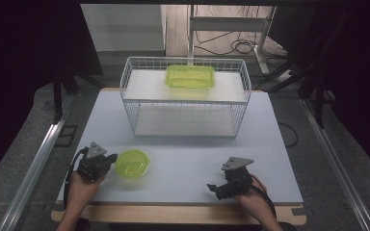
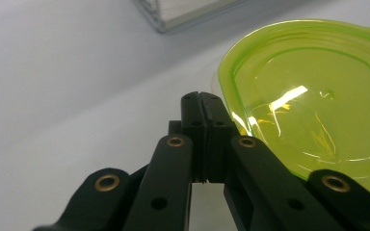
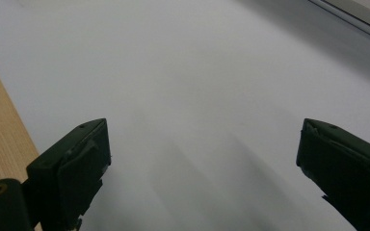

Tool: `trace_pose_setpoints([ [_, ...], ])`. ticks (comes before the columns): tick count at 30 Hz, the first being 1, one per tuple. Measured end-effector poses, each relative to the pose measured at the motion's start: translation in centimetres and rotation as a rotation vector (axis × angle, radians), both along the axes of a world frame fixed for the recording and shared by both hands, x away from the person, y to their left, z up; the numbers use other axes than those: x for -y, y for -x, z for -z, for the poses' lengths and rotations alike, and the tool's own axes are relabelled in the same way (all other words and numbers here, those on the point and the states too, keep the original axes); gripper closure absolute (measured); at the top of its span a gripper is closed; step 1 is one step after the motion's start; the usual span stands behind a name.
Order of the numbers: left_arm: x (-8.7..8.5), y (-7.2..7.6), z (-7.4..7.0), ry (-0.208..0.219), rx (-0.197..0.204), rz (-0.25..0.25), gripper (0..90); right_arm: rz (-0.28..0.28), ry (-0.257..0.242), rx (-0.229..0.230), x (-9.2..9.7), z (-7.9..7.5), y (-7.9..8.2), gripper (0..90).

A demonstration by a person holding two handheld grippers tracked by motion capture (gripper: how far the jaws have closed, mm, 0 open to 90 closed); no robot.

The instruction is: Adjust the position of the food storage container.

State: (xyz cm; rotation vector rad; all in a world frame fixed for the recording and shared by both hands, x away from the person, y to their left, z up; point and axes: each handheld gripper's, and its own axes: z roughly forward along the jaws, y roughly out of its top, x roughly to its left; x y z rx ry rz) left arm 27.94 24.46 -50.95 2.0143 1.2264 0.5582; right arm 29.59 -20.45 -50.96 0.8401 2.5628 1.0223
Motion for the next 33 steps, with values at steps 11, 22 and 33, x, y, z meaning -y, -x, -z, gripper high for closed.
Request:
trace_pose_setpoints([
  [11, -1.7, -0.1, 0.7, 0.067, -0.040, 0.012, 89.7, -0.004, 0.006, -0.005, 0.1, 0.1, 0.0, 5.5],
  [22, 0.7, -0.3, 2.2, 0.052, -0.121, 0.121, 89.7, -0.008, 0.012, -0.009, 0.0, 0.1, 0.0, 5.5],
  [33, 3.1, 0.1, 2.3, 0.060, -0.148, 0.203, 89.6, -0.010, 0.017, -0.010, 0.0, 0.2, 0.0, 5.5],
])
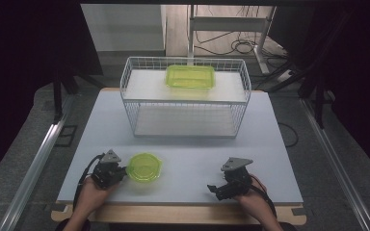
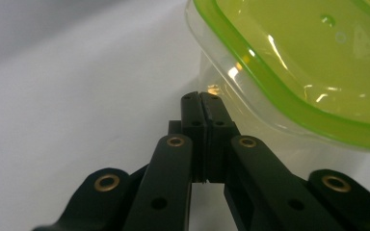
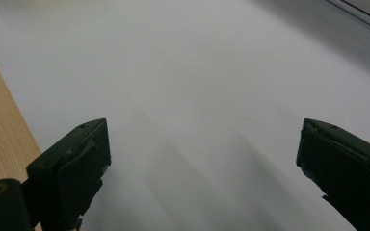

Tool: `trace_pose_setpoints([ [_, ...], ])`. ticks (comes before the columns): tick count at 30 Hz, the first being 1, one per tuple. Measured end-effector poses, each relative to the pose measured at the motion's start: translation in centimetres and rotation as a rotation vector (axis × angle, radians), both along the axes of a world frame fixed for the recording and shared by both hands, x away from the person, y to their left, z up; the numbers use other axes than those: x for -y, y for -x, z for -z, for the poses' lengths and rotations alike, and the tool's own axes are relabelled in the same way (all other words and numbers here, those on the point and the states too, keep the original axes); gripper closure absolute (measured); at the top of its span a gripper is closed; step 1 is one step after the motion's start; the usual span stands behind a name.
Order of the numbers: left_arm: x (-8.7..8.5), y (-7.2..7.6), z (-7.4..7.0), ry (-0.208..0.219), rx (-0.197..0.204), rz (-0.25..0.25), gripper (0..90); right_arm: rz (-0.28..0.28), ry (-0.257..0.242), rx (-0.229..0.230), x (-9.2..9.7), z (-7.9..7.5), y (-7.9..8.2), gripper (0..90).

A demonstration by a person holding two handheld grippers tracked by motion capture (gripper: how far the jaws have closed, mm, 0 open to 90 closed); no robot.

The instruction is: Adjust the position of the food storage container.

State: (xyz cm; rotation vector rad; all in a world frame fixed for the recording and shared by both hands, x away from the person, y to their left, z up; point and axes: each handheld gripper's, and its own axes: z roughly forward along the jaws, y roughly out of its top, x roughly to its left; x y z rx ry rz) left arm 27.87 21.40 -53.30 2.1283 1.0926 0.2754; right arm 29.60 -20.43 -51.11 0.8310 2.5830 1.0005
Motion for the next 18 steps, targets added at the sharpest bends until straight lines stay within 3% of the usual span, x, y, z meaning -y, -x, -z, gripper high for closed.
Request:
trace_pose_setpoints([
  [12, 4.6, 0.8, -0.4, -0.018, -0.011, 0.146, 89.0, 0.002, 0.003, -0.006, 0.0, 0.0, 0.0, 6.0],
  [18, 6.3, 1.0, -0.5, -0.019, -0.010, 0.190, 89.0, 0.007, 0.003, -0.010, 0.0, 0.0, 0.0, 6.1],
])
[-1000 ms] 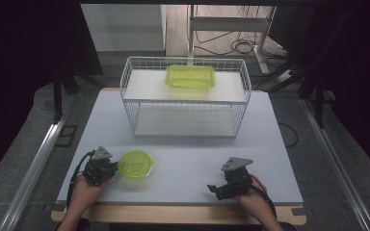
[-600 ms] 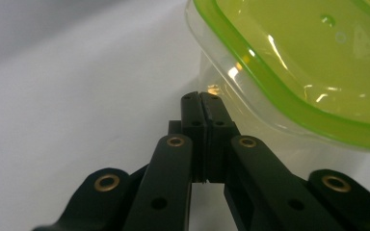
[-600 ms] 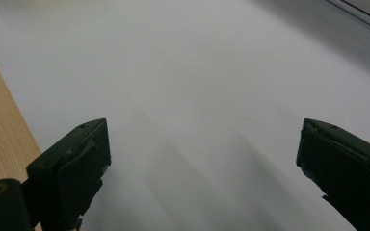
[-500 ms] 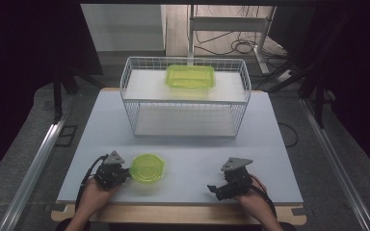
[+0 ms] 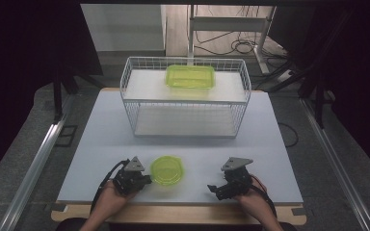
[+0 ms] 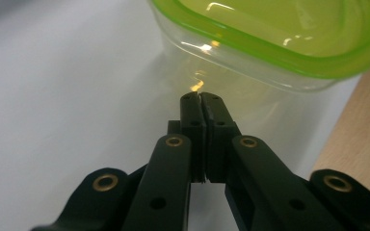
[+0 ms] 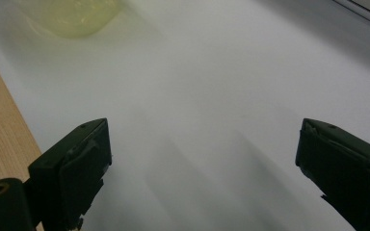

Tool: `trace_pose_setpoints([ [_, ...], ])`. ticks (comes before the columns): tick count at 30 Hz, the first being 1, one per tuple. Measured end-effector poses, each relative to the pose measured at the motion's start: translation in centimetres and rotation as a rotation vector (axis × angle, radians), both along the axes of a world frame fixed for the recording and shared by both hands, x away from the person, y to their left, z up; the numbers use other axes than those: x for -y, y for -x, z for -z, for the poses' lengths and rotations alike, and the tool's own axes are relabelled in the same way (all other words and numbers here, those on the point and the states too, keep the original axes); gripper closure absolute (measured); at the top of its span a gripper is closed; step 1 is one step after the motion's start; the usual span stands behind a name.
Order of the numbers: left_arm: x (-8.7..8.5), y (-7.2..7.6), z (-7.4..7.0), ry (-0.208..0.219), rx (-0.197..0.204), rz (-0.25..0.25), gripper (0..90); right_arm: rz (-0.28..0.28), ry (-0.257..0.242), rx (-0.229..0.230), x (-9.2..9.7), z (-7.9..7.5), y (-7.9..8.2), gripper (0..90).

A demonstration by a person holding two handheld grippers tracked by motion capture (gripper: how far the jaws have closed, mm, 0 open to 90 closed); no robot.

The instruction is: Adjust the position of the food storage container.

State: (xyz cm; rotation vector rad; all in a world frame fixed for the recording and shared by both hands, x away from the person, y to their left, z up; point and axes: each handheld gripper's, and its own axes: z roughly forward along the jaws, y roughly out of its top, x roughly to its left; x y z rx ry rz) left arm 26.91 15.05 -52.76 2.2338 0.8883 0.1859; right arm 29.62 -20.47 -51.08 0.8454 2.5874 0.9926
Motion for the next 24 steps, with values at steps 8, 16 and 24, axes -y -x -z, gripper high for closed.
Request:
trace_pose_setpoints([
  [8, 2.0, 0.1, -0.1, 0.002, 0.005, 0.035, 88.7, 0.002, 0.003, -0.008, -0.1, 0.1, 0.0, 6.2],
  [16, 3.3, -0.2, 0.1, -0.026, 0.011, 0.047, 88.0, 0.001, 0.004, -0.011, -0.1, 0.2, 0.0, 6.2],
  [24, 1.7, 0.3, -0.4, -0.015, 0.027, 0.011, 80.1, 0.002, -0.017, 0.007, 0.1, -0.1, 0.0, 6.1],
])
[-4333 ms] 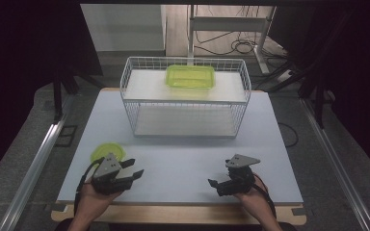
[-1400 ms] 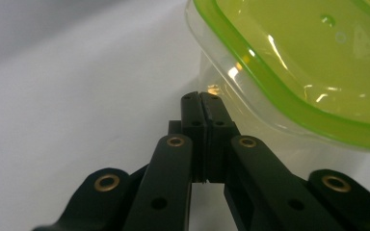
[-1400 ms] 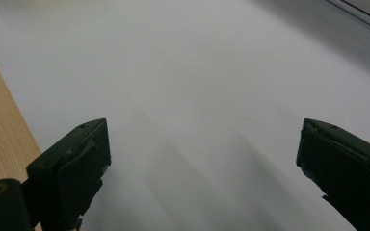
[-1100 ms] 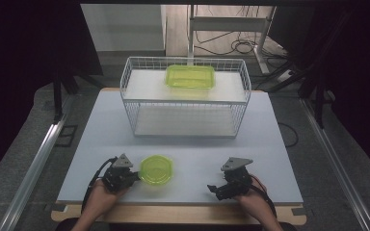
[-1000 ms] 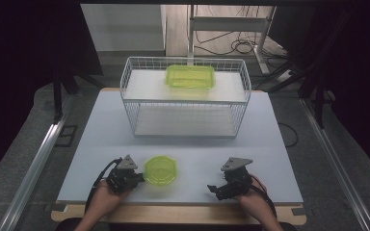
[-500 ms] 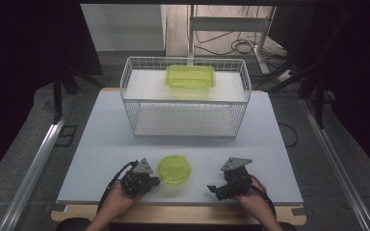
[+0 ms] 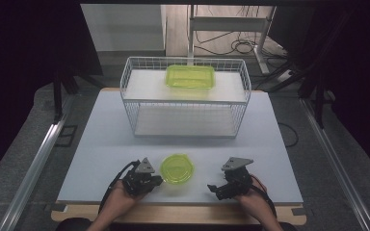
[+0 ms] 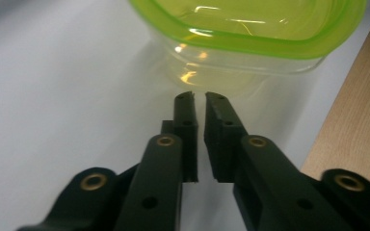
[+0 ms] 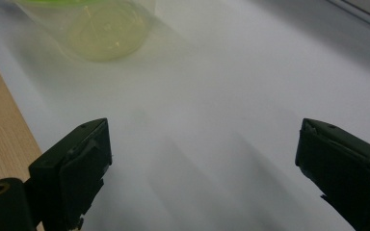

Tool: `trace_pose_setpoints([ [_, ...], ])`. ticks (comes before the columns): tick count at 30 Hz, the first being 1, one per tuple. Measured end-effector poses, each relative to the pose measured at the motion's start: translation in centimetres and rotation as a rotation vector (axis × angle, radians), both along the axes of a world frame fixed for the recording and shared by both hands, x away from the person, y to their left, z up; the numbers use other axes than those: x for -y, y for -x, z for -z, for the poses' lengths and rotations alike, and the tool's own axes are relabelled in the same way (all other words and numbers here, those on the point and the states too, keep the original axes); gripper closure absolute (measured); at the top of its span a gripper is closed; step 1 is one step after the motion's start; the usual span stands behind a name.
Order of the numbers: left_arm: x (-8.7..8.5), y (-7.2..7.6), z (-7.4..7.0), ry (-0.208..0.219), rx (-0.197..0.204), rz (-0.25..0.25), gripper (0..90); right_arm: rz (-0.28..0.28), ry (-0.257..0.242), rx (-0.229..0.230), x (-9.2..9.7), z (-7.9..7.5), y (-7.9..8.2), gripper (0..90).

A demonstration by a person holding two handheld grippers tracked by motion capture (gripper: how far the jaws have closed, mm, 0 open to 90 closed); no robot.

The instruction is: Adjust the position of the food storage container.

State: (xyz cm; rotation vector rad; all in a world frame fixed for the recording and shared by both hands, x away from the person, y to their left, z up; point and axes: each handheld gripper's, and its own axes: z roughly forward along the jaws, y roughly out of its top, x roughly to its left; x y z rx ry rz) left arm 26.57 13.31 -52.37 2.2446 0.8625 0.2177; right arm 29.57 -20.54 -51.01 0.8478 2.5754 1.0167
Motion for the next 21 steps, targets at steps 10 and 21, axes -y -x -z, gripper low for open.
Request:
trace_pose_setpoints([
  [10, -1.9, 2.3, -0.9, -0.018, 0.104, -0.069, 44.4, 0.005, -0.072, 0.008, 0.1, -0.4, 0.0, 6.1],
  [21, -3.6, 4.7, -0.4, -0.007, 0.110, -0.146, 18.9, 0.035, -0.177, -0.012, 0.6, -0.8, -0.1, 6.1],
])
